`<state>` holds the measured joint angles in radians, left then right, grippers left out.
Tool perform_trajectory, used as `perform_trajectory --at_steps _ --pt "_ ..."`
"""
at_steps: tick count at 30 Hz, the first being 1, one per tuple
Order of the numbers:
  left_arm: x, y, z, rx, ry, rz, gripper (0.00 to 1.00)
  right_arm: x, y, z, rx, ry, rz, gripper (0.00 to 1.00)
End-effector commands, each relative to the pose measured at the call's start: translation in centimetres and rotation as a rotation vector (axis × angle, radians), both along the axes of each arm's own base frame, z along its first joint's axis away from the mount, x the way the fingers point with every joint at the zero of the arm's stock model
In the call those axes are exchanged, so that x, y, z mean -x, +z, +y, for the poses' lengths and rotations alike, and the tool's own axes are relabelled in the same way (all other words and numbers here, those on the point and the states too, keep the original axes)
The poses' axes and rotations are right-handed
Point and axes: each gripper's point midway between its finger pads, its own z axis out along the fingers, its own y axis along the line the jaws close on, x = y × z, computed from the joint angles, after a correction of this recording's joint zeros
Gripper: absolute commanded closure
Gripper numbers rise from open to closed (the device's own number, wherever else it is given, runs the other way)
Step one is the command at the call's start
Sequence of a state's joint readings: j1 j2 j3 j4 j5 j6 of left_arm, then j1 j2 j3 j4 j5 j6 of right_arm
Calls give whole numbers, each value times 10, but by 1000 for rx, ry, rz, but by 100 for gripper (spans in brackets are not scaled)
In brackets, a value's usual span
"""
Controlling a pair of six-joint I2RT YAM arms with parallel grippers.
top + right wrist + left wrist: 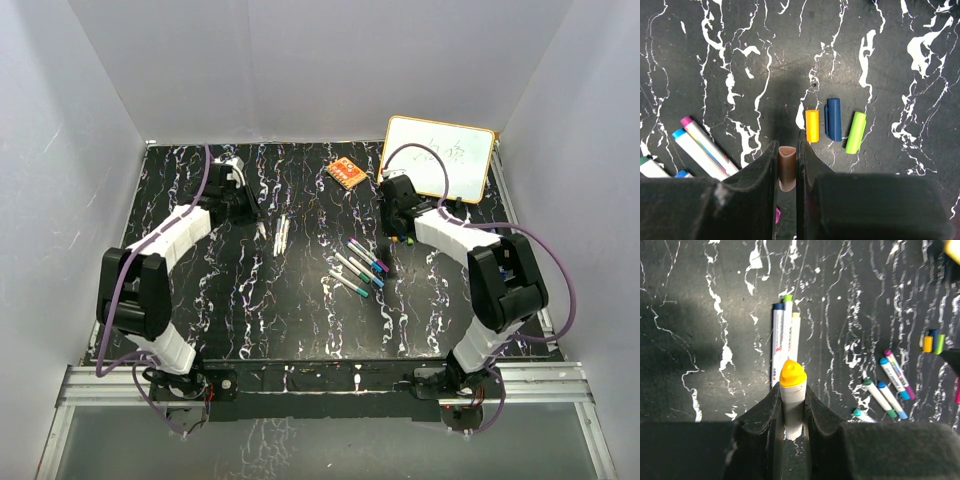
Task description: Open the pen caps
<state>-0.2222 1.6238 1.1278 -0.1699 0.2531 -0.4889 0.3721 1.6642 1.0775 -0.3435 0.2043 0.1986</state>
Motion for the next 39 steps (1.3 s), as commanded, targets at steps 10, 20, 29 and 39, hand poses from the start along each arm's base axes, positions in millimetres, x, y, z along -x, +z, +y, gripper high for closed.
perform_trajectory --at_steps 10,20,29,39 --pt "6 -24 12 -117 -50 89 98 -29 -11 9 5 26 3 100" --pt "7 -43 9 -111 -72 131 94 -28 -25 10 6 36 38 100" --pt "2 -63 5 -102 -77 167 89 -27 -29 13 -5 44 51 99" --pt "-7 -74 0 -89 -73 174 81 -30 -22 14 -13 46 37 82"
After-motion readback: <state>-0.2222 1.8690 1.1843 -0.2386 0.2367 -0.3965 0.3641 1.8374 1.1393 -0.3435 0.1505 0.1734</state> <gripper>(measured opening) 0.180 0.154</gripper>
